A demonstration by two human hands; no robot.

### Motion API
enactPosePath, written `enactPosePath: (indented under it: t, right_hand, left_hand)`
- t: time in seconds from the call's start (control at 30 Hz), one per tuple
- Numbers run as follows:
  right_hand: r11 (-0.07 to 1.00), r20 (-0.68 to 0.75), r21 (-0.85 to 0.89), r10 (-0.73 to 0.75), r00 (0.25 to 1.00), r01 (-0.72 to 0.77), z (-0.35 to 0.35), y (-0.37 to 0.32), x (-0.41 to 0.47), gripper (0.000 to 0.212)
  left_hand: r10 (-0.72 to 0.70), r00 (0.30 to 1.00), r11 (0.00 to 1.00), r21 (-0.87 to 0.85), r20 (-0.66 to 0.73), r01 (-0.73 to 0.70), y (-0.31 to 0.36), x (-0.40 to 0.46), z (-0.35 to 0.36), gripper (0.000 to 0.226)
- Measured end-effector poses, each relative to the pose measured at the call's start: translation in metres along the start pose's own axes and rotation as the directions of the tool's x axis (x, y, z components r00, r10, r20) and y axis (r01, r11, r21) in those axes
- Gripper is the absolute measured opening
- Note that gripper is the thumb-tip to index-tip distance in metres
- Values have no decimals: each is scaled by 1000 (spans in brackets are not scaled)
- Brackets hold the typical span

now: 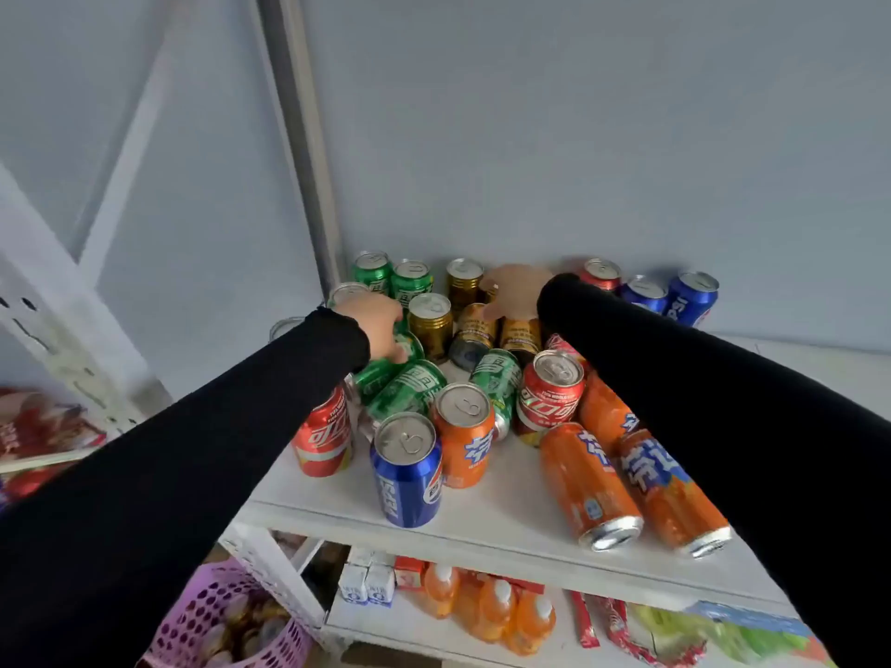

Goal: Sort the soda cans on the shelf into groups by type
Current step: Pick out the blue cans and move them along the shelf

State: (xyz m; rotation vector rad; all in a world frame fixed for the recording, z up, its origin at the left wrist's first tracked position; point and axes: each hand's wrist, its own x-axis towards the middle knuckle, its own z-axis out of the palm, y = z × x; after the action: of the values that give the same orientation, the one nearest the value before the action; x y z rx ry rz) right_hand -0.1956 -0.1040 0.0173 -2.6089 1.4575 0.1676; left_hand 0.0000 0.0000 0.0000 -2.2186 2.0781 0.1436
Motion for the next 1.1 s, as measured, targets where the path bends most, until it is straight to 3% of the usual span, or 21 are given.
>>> enactPosePath:
  t: [0.3,0.53,0.7,0.93,1.1]
  right_hand:
    - [994,263,95,23,964,-50,15,1,41,77]
    - [979,391,182,9,920,-88,15,7,60,65]
    - [980,310,193,-9,951,-54,19,13,54,60]
    - [979,173,201,-22,985,-14,18,8,36,64]
    - [994,-119,26,-100,988,103,17,3,17,69]
  left_hand:
    - [-8,995,998,63,96,2,3,25,10,54]
    - [-67,984,994,99,168,50,19,33,9,50]
    - [-100,978,993,88,183,85,22,37,9,55]
    - [-84,994,996,43,67,81,16,30,13,52]
    - [-64,997,996,-66,-42,61,1,14,8,60]
